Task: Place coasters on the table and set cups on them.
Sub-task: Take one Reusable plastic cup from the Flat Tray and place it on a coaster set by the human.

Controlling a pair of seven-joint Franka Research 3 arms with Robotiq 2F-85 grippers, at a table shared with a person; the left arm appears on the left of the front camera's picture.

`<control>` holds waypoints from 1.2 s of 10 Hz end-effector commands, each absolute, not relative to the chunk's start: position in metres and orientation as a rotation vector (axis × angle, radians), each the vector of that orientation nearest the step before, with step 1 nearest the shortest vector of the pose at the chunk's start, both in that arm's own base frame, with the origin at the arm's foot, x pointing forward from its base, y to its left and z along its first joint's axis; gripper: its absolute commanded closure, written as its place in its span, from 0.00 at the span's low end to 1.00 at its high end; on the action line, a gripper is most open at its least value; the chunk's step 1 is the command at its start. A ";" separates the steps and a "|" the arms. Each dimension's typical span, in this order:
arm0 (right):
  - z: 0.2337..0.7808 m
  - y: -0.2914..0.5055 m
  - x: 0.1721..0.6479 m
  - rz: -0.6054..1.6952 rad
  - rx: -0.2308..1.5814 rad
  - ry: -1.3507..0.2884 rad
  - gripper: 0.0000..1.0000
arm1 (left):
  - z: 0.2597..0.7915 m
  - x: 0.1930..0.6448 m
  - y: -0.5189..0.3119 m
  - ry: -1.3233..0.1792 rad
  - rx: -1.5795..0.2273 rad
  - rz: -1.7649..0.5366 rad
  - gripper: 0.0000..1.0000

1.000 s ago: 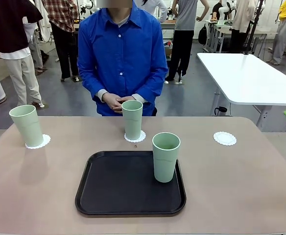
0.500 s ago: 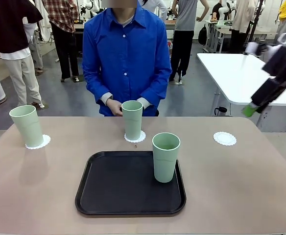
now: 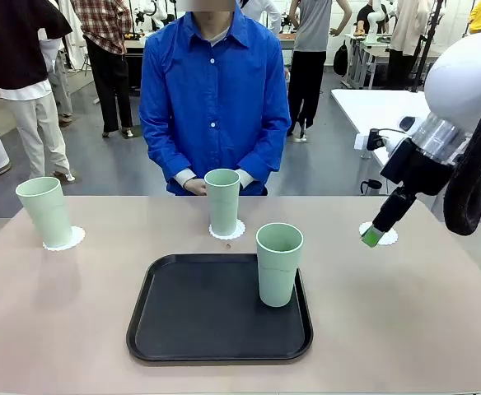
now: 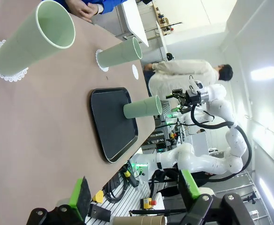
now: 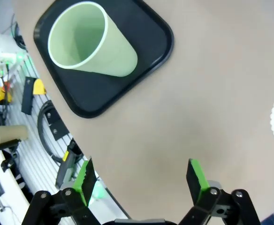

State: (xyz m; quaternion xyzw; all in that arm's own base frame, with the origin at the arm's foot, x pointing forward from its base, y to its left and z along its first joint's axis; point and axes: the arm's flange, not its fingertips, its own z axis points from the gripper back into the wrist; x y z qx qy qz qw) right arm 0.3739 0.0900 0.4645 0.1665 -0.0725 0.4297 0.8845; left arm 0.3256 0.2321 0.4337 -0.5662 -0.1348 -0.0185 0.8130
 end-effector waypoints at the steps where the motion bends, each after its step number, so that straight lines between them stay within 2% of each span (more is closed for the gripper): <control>1: 0.480 0.089 0.375 0.854 0.327 -0.180 0.00 | 0.435 0.323 0.233 -0.292 -1.216 -0.045 0.00; 3: 0.470 0.090 0.374 0.887 0.343 -0.163 0.00 | 0.435 0.323 0.233 -0.292 -1.216 -0.045 0.00; 4: 0.472 0.066 0.370 1.053 0.505 -0.314 0.00 | 0.435 0.323 0.233 -0.292 -1.216 -0.045 0.00; 5: 0.465 0.051 0.376 1.100 0.636 -0.500 0.00 | 0.435 0.323 0.233 -0.292 -1.216 -0.045 0.00; 7: 0.441 0.037 0.394 1.128 0.896 -0.687 0.00 | 0.435 0.323 0.233 -0.292 -1.216 -0.045 0.00; 9: 0.424 0.033 0.399 1.114 1.038 -0.778 0.00 | 0.435 0.323 0.233 -0.292 -1.216 -0.045 0.00; 12: 0.383 0.038 0.394 1.261 1.130 -0.768 0.00 | 0.435 0.323 0.233 -0.292 -1.216 -0.045 0.00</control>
